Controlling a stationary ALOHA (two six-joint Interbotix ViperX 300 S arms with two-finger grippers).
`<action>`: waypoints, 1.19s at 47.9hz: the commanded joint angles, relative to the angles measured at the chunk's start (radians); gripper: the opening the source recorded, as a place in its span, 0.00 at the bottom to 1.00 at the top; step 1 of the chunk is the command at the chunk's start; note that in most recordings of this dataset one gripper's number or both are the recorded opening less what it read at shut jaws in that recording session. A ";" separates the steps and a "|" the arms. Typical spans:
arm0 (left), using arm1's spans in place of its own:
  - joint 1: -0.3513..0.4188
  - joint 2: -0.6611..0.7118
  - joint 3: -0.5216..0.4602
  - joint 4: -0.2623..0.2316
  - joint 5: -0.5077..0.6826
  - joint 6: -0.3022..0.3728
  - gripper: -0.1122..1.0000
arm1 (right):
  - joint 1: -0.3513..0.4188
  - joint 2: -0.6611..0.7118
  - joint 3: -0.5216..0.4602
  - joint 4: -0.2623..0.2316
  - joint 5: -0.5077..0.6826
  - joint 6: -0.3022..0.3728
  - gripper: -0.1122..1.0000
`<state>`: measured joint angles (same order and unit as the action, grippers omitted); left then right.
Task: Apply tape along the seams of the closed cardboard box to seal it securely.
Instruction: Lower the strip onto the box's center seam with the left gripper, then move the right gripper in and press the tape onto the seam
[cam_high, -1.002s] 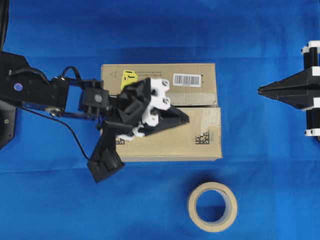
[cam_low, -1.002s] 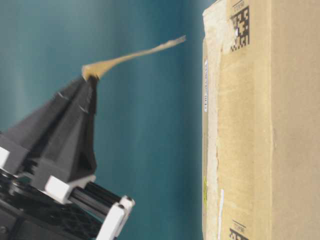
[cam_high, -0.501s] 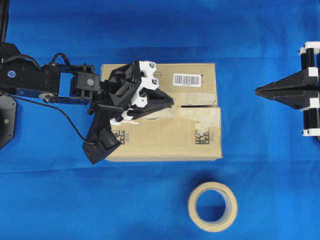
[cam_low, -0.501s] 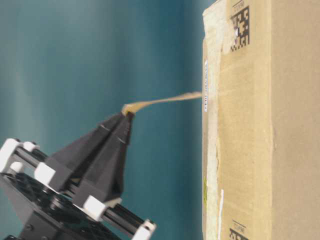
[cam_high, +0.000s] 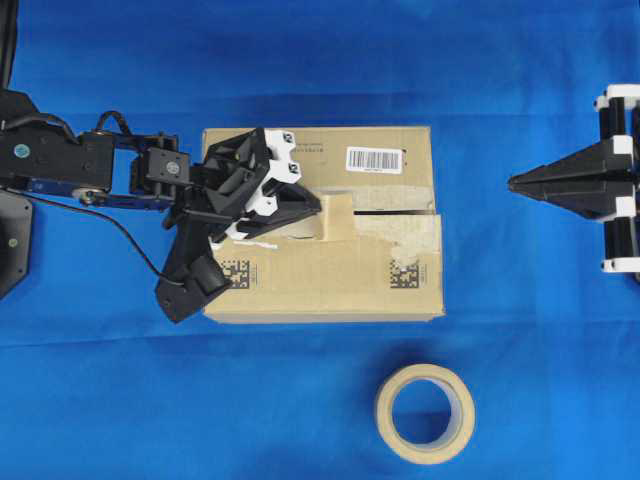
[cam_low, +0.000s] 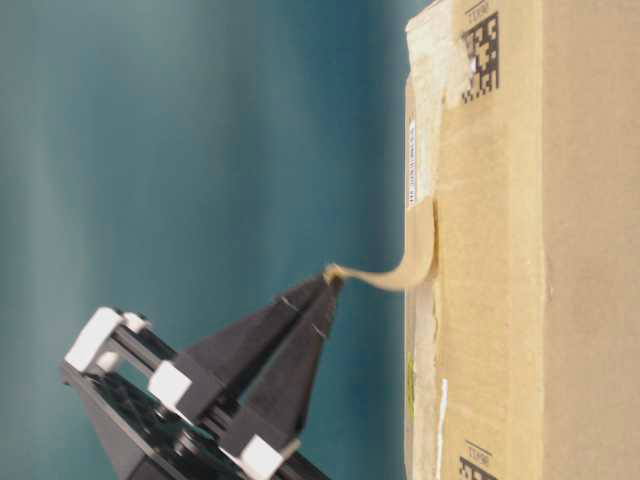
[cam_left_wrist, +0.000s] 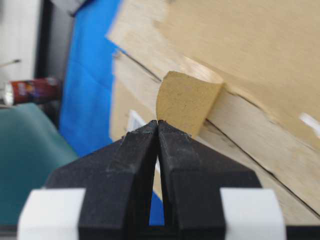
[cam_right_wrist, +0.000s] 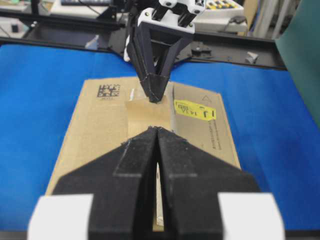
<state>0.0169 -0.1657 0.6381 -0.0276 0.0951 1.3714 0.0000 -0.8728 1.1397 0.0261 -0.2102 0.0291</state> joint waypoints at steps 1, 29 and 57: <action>0.002 -0.026 -0.008 -0.002 0.018 -0.002 0.10 | -0.002 0.008 -0.020 -0.002 -0.005 -0.002 0.10; 0.002 -0.023 -0.003 -0.003 0.106 0.006 0.10 | -0.017 0.017 -0.023 0.000 -0.015 -0.002 0.10; 0.003 -0.018 -0.003 -0.002 0.106 0.006 0.10 | -0.026 0.351 -0.172 0.034 -0.187 0.011 0.22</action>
<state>0.0169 -0.1703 0.6427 -0.0276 0.2040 1.3806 -0.0245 -0.5722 1.0170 0.0460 -0.3620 0.0383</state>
